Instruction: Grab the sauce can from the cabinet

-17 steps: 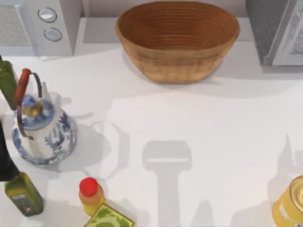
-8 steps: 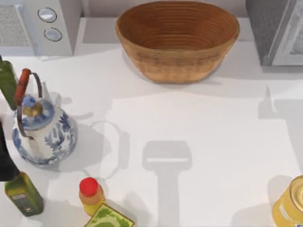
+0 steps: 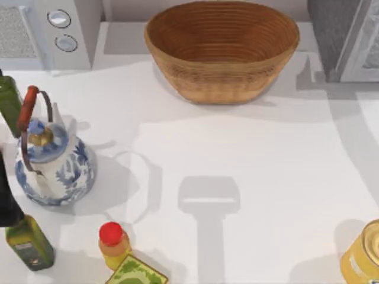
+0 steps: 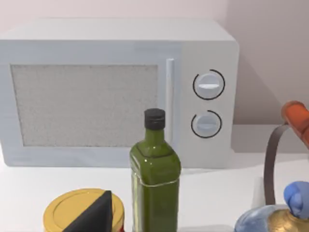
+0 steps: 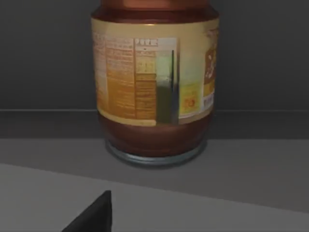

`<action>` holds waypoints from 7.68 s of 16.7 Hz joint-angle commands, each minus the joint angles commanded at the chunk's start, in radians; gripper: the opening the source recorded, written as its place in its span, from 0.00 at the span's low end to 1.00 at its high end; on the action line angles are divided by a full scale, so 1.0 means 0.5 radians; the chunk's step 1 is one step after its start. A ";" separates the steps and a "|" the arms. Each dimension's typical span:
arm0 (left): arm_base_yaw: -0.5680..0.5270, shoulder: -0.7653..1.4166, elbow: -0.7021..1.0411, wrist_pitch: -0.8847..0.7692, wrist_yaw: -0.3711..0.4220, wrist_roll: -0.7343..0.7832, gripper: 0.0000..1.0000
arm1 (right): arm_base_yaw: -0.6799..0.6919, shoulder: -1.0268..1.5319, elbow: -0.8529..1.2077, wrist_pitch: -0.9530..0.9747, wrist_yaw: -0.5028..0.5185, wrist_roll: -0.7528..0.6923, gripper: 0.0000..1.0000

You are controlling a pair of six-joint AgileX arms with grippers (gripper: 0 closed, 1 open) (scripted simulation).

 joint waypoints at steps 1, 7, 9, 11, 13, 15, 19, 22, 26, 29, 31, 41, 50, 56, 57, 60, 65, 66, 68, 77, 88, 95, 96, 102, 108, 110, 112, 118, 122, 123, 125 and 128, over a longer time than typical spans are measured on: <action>0.000 0.000 0.000 0.000 0.000 0.000 1.00 | 0.011 0.081 0.104 -0.026 0.012 0.001 1.00; 0.000 0.000 0.000 0.000 0.000 0.000 1.00 | 0.033 0.243 0.311 -0.080 0.038 0.003 1.00; 0.000 0.000 0.000 0.000 0.000 0.000 1.00 | 0.025 0.236 0.305 -0.076 0.036 0.003 1.00; 0.000 0.000 0.000 0.000 0.000 0.000 1.00 | 0.028 0.269 0.332 -0.069 0.043 0.002 1.00; 0.000 0.000 0.000 0.000 0.000 0.000 1.00 | 0.041 0.366 0.411 -0.046 0.062 0.002 1.00; 0.000 0.000 0.000 0.000 0.000 0.000 1.00 | 0.061 0.495 0.512 -0.013 0.084 0.001 1.00; 0.000 0.000 0.000 0.000 0.000 0.000 1.00 | 0.092 0.718 0.678 0.046 0.124 0.000 1.00; 0.000 0.000 0.000 0.000 0.000 0.000 1.00 | 0.096 0.745 0.697 0.054 0.129 0.000 1.00; 0.000 0.000 0.000 0.000 0.000 0.000 1.00 | 0.084 0.765 0.718 0.048 0.120 0.000 1.00; 0.000 0.000 0.000 0.000 0.000 0.000 1.00 | 0.067 0.909 0.892 0.023 0.103 0.000 1.00; 0.000 0.000 0.000 0.000 0.000 0.000 1.00 | 0.050 1.033 1.037 0.002 0.088 0.000 1.00; 0.000 0.000 0.000 0.000 0.000 0.000 1.00 | 0.015 1.243 1.284 -0.034 0.057 0.000 0.92; 0.000 0.000 0.000 0.000 0.000 0.000 1.00 | 0.015 1.243 1.284 -0.034 0.057 0.000 0.25; 0.000 0.000 0.000 0.000 0.000 0.000 1.00 | 0.015 1.243 1.284 -0.034 0.057 0.000 0.00; 0.000 0.000 0.000 0.000 0.000 0.000 1.00 | 0.015 1.243 1.284 -0.034 0.057 0.000 0.00; 0.000 0.000 0.000 0.000 0.000 0.000 1.00 | 0.015 1.243 1.284 -0.034 0.057 0.000 0.00; 0.000 0.000 0.000 0.000 0.000 0.000 1.00 | 0.051 1.165 1.251 -0.099 0.091 0.002 0.00; 0.000 0.000 0.000 0.000 0.000 0.000 1.00 | 0.076 1.101 1.228 -0.150 0.120 0.002 0.00; 0.000 0.000 0.000 0.000 0.000 0.000 1.00 | 0.141 0.927 1.175 -0.276 0.191 0.001 0.00; 0.000 0.000 0.000 0.000 0.000 0.000 1.00 | 0.384 0.364 1.043 -0.677 0.407 0.001 0.00; 0.000 0.000 0.000 0.000 0.000 0.000 1.00 | 0.248 -0.171 0.291 -0.390 0.252 -0.001 0.00; 0.000 0.000 0.000 0.000 0.000 0.000 1.00 | 0.000 -1.115 -1.372 0.084 0.000 -0.014 0.00; 0.000 0.000 0.000 0.000 0.000 0.000 1.00 | -0.038 -1.261 -1.626 0.158 -0.040 -0.015 0.00; 0.000 0.000 0.000 0.000 0.000 0.000 1.00 | -0.242 -2.053 -2.780 0.568 -0.257 -0.024 0.00; 0.000 0.000 0.000 0.000 0.000 0.000 1.00 | -0.336 -2.411 -3.173 0.755 -0.356 -0.028 0.00; 0.000 0.000 0.000 0.000 0.000 0.000 1.00 | -0.336 -2.411 -3.173 0.755 -0.356 -0.028 0.00; 0.000 0.000 0.000 0.000 0.000 0.000 1.00 | -0.330 -2.401 -3.173 0.751 -0.354 -0.025 0.00; 0.000 0.000 0.000 0.000 0.000 0.000 1.00 | -0.220 -2.101 -3.104 1.000 -0.359 -0.022 0.00; 0.000 0.000 0.000 0.000 0.000 0.000 1.00 | -0.028 -1.525 -2.990 1.448 -0.365 -0.019 0.00; 0.000 0.000 0.000 0.000 0.000 0.000 1.00 | 0.029 -1.358 -2.956 1.581 -0.367 -0.018 0.00; 0.000 0.000 0.000 0.000 0.000 0.000 1.00 | 0.151 -1.008 -2.881 1.862 -0.372 -0.017 0.00; 0.000 0.000 0.000 0.000 0.000 0.000 1.00 | 0.341 -0.458 -2.766 2.301 -0.380 -0.016 0.00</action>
